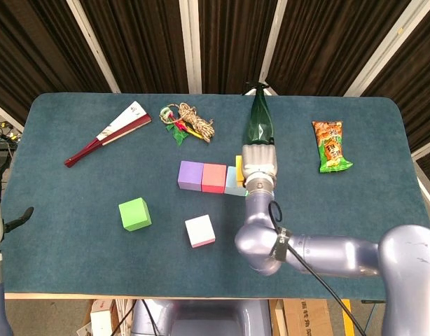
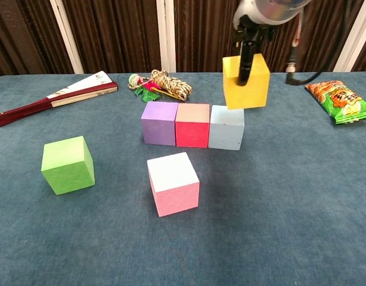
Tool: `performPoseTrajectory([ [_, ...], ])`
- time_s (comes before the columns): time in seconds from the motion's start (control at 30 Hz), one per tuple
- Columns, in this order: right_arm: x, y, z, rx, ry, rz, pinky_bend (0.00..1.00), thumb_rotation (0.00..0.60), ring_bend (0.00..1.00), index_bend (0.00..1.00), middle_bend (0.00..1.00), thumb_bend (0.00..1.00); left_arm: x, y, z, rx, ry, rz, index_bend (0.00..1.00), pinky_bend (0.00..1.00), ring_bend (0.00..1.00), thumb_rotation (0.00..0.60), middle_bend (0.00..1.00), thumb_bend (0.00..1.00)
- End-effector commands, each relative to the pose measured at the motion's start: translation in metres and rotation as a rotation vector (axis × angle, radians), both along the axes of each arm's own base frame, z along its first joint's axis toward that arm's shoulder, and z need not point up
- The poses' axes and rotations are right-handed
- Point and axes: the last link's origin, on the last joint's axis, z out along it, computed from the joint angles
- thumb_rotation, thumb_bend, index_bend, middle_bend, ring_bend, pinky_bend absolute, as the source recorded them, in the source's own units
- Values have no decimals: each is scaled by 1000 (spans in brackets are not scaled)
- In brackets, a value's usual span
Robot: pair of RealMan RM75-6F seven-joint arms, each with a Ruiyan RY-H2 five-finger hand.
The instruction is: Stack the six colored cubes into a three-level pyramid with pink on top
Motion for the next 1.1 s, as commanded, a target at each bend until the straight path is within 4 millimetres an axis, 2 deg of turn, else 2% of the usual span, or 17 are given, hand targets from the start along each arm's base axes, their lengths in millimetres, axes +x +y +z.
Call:
performPoseTrajectory([
  [0.03,12,0,-6,17,-14,-11,12,600,201,399,370,269,-3,2,2,44,40,20,97,0,0,600,0,203],
  [0.33,27,-5,-22,23,-45,-38,12,600,201,405,370,269,0,1,-1,13,-3,-9,96,0,0,600,0,203],
  [0.63,19,-18,-29,-33,54,-33,11,600,201,406,370,268,2,-1,-1,17,4,-9,96,0,0,600,0,203],
  [1.1,25,-23,-41,-19,-12,-96,12,600,201,406,370,268,1,1,-3,12,12,1,96,0,0,600,0,203],
])
